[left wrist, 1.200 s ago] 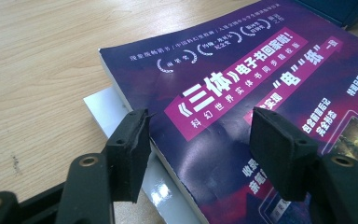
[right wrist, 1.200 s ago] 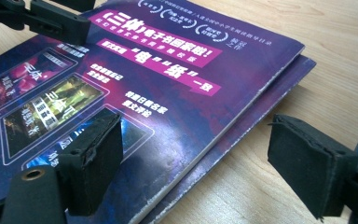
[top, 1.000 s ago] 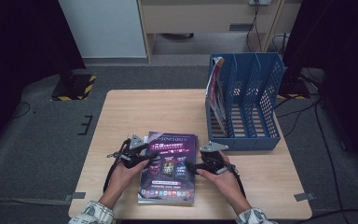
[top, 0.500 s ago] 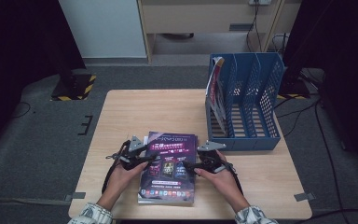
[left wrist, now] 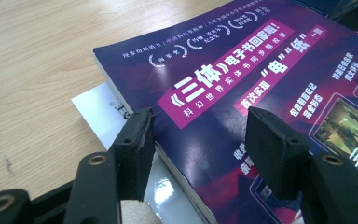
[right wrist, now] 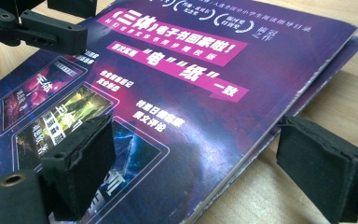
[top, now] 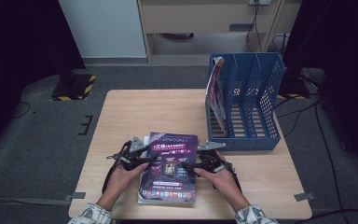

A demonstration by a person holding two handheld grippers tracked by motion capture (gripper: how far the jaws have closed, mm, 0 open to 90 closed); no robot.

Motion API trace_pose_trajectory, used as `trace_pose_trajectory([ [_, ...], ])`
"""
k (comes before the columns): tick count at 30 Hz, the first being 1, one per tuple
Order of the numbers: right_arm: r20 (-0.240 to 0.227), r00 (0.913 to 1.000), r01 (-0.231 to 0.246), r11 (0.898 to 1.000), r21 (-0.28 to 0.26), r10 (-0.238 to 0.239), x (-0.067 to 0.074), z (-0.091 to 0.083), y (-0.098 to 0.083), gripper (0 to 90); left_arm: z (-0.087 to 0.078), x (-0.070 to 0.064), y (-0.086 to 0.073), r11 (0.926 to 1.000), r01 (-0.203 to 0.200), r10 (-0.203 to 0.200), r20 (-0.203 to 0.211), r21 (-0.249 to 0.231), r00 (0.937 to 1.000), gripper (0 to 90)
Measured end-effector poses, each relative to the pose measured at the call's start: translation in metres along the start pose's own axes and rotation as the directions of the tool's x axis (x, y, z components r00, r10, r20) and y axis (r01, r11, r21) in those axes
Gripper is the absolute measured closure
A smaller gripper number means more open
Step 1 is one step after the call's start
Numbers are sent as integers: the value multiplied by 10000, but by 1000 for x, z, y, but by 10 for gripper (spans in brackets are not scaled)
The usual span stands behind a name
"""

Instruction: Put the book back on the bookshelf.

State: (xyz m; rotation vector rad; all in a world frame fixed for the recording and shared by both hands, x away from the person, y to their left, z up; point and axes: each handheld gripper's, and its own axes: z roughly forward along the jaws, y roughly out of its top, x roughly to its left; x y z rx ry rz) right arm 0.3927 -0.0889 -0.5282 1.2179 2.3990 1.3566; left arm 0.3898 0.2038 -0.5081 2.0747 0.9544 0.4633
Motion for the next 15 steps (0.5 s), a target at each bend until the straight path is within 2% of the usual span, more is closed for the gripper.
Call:
trace_pose_trajectory([
  [6, -204, 9991, -367, 9993, 110, 369, -4, 2, -1, 90, 0, -1, 0, 10000, -46, 46, 39, 6, 10000, 424],
  [12, -66, 9995, -309, 9993, 198, 311, 0, 1, -1, 92, 0, -1, 0, 10000, -74, 75, 116, -18, 9999, 424],
  [15, 53, 9999, -131, 9995, 285, 130, 2, 0, 1, 96, 0, 1, -1, 9999, -123, 123, 221, -21, 9997, 424],
])
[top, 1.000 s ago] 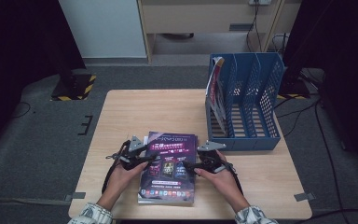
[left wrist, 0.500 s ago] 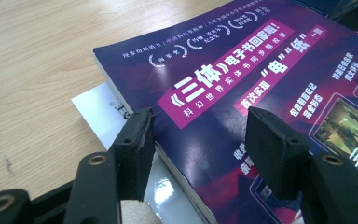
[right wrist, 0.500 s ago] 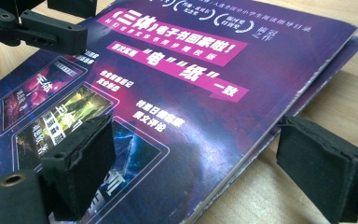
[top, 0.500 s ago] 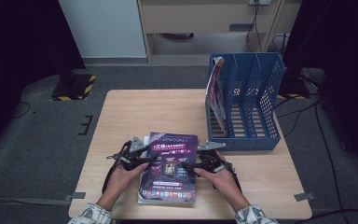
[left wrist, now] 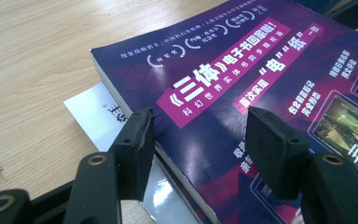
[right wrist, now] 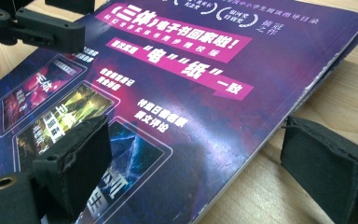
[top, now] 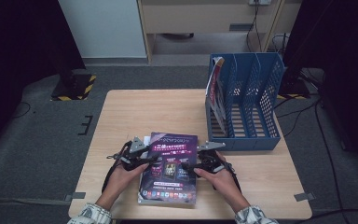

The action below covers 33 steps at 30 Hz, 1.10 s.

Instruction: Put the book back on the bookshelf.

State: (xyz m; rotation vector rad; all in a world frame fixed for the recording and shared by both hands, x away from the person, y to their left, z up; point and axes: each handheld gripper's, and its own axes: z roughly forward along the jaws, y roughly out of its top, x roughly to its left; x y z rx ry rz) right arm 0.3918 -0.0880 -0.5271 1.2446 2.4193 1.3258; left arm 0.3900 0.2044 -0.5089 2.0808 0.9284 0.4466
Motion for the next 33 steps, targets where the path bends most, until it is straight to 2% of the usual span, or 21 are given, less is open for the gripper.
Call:
trace_pose_trajectory([
  [4, 167, 9998, 97, 9999, 34, -98, 2, -4, 3, 138, 0, 0, 0, 10000, -11, 11, -20, -21, 10000, 422],
  [7, 36, 10000, -65, 9997, -256, 66, 1, -9, 5, 163, 0, 0, 0, 10000, -46, 46, -53, -21, 10000, 422],
  [15, -733, 9955, -669, 9938, -892, 604, -1, -17, 15, 171, 0, 0, -1, 10000, 45, -45, -77, -32, 10000, 423],
  [18, -734, 9964, -491, 9939, -987, 420, -1, -18, 18, 197, 0, 1, -1, 10000, 73, -74, -114, -51, 9999, 422],
  [21, -837, 9942, -773, 9897, -1209, 674, -3, -19, 22, 211, 0, 1, -2, 10000, 75, -76, -117, -65, 9999, 422],
  [24, -725, 9963, -553, 9906, -1254, 464, -1, -19, 23, 224, 0, 1, -2, 9999, 87, -87, -106, -62, 9999, 423],
  [28, -166, 9994, -307, 9965, -773, 295, -1, -14, 17, 228, 0, 0, -1, 9999, 126, -127, -153, -42, 9998, 423],
  [29, -140, 9994, -329, 9978, -574, 321, -1, -13, 15, 251, 1, -1, -1, 10000, 62, -63, -125, -75, 9999, 424],
  [30, -241, 9997, -92, 9978, -661, 76, -1, -11, 14, 300, 1, -2, -1, 10000, -23, 21, -131, -88, 9999, 423],
  [31, -376, 9993, -89, 9976, -693, 63, 2, -10, 14, 263, 1, -3, 0, 9999, -65, 64, -138, -80, 9999, 423],
  [33, -2, 9993, 384, 9974, -608, -385, 7, -7, 15, 233, 1, -3, 0, 9999, -97, 96, -153, -56, 9998, 423],
])
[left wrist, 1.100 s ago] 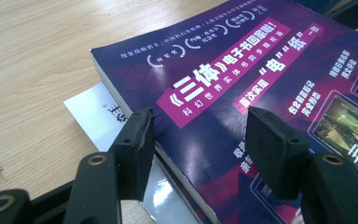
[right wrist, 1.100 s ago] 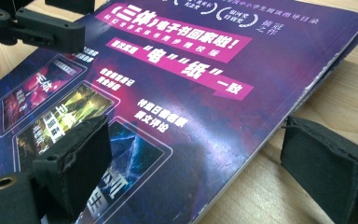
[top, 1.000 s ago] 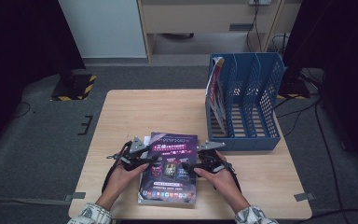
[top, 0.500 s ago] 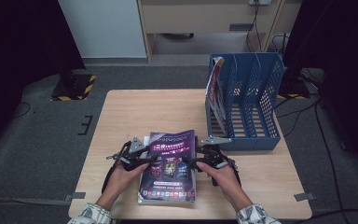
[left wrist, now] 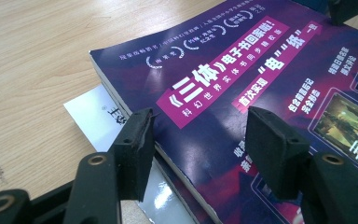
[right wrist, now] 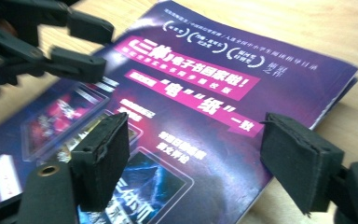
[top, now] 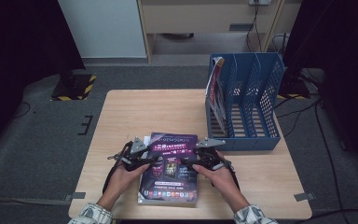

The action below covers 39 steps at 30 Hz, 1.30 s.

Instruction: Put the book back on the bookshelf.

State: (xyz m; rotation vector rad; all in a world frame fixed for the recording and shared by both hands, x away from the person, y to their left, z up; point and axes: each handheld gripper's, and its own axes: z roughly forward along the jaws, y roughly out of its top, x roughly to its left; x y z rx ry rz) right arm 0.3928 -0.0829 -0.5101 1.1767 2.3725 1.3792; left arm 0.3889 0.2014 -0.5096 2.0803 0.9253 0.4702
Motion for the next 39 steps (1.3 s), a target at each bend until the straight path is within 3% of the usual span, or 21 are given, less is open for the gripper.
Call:
trace_pose_trajectory([
  [5, 333, 9992, 221, 9997, 87, -224, 0, -1, -2, 152, 0, 0, 0, 10000, -29, 29, 22, -35, 10000, 423],
  [10, 419, 9990, -181, 9996, 235, 171, -9, -2, -6, 122, 1, 0, 0, 9999, -41, 43, 126, -101, 9999, 422],
  [14, 361, 9982, -494, 9963, 701, 469, -14, 3, -11, 83, 3, -3, 1, 9997, -192, 195, 220, -150, 9996, 423],
  [21, -354, 9923, -1157, 9900, 806, 1189, -22, 9, -14, 75, 3, -4, 1, 9996, -222, 225, 192, -145, 9996, 423],
  [26, -13, 9961, -882, 9929, 794, 886, -18, 5, -10, 151, 3, -5, 1, 9997, -213, 214, 105, -107, 9997, 424],
  [29, 287, 9976, -635, 9971, 416, 623, -14, -1, -6, 198, 3, -5, 1, 9998, -167, 169, 132, -108, 9998, 425],
  [34, -142, 9988, -479, 9985, -264, 475, -9, -7, 6, 220, 2, -2, 0, 9999, -92, 94, 205, -142, 9997, 425],
  [39, -671, 9966, -477, 9988, -112, 469, -10, 1, 17, 254, 2, -2, -2, 9997, -33, 38, 231, -224, 9997, 425],
])
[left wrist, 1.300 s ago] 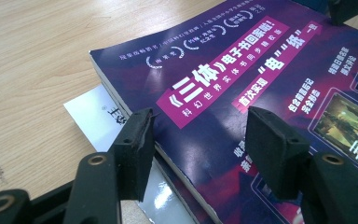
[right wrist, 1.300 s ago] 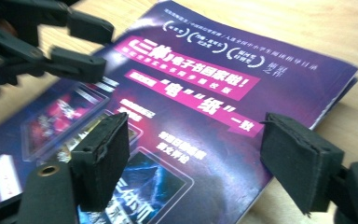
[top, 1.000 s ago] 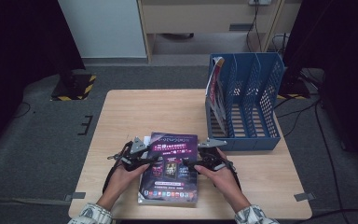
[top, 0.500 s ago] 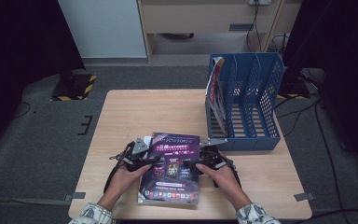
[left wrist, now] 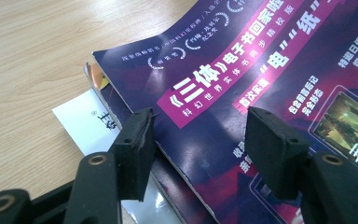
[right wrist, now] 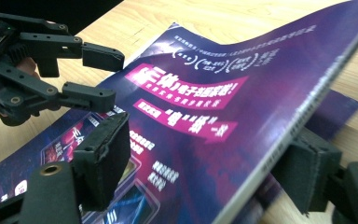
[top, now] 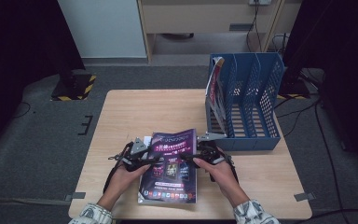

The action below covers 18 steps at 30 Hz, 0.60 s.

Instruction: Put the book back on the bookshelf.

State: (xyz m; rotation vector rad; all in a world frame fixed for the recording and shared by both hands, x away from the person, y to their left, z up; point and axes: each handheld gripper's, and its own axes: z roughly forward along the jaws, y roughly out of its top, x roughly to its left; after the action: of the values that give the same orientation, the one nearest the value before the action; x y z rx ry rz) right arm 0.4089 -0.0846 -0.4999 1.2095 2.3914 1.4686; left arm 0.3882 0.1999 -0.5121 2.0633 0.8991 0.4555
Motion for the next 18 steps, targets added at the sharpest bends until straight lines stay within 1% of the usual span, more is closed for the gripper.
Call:
trace_pose_trajectory([
  [3, -252, 9996, 132, 9997, 188, -127, -2, 7, 6, 260, 0, 0, 0, 10000, 11, -11, 17, -14, 10000, 425],
  [4, -291, 9995, 100, 9995, 312, -91, -2, 9, 8, 268, 0, 0, 0, 10000, 10, -10, 18, -18, 10000, 425],
  [5, -317, 9994, 144, 9994, 307, -134, -3, 10, 9, 276, 0, 1, -1, 10000, 11, -11, 23, -27, 10000, 424],
  [7, -468, 9989, 65, 9994, 342, -49, -5, 14, 10, 281, 0, 1, -1, 10000, 25, -24, 27, -48, 10000, 424],
  [10, -452, 9987, 266, 9981, 563, -241, -3, 21, 11, 271, 0, 0, -1, 10000, 2, -2, 15, -52, 10000, 424],
  [18, -580, 9977, 387, 9976, 566, -354, -8, 27, 12, 258, 0, 0, -1, 9999, 85, -86, -20, -82, 10000, 419],
])
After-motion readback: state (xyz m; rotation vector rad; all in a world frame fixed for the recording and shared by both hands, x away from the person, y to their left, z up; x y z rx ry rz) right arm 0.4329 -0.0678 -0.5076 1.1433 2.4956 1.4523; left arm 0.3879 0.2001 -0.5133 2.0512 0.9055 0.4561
